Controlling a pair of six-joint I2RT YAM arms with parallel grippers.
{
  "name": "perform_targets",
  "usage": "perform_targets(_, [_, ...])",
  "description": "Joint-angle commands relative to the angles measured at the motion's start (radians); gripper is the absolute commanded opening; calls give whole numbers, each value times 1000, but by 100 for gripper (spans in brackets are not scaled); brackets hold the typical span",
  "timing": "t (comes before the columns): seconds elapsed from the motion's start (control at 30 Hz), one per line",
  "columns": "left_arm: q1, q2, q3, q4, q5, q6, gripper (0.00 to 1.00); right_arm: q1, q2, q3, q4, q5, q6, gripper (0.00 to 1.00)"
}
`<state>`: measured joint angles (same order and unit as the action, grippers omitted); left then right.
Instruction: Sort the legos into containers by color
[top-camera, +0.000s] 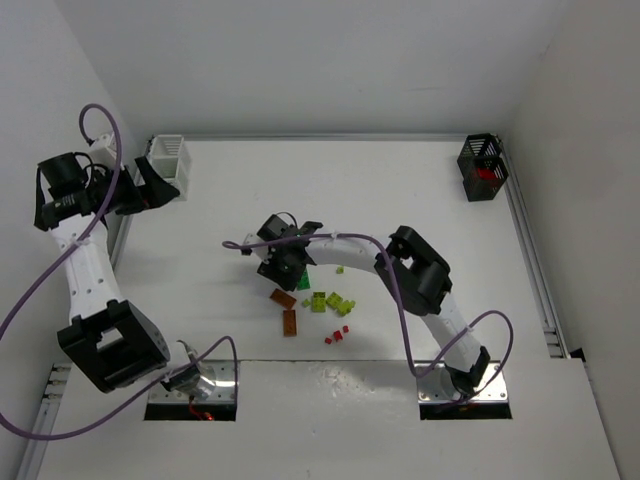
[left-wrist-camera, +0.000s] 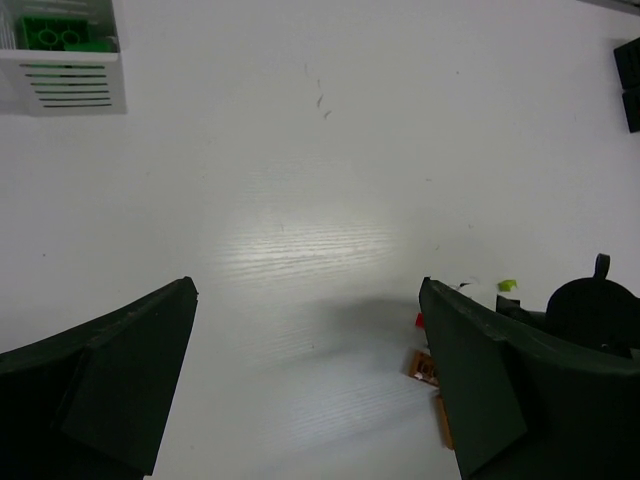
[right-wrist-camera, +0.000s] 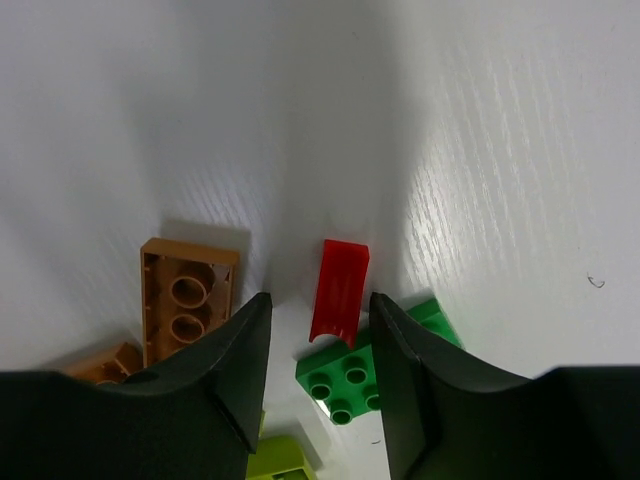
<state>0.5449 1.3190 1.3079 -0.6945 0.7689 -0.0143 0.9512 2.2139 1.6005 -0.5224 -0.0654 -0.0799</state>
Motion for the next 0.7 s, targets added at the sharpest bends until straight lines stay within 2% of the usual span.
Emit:
perform_targets(0.0, [12,-50,-15,4,1,36,100,-6,-19,-54,-14,6,-8,43])
perform_targets(0.07, [12,-59,-41,4,1,54,100,-6,-19,-44,-14,6,-8,39])
perform_targets(0.17, [12,-87,-74,-16,-54,82,100,-6,4,-21,-25,6,-8,26])
perform_targets(0.3, [58,-181,-147,-16,-114,108,100,-6,4,-20,-34,-4,-8,17])
perform_targets(0.47, [127,-360,-263,58,-220,60,100,-6,-25,-20,-34,-13,-8,13])
perform_targets(0.6, [127,-385,-309,47,-220,60,100,-6,-83,-1,-54,-13,-8,7])
perform_targets(0.67, [127,-376,-318,38,-200,60,100,-15,-106,9,-63,-13,-8,7])
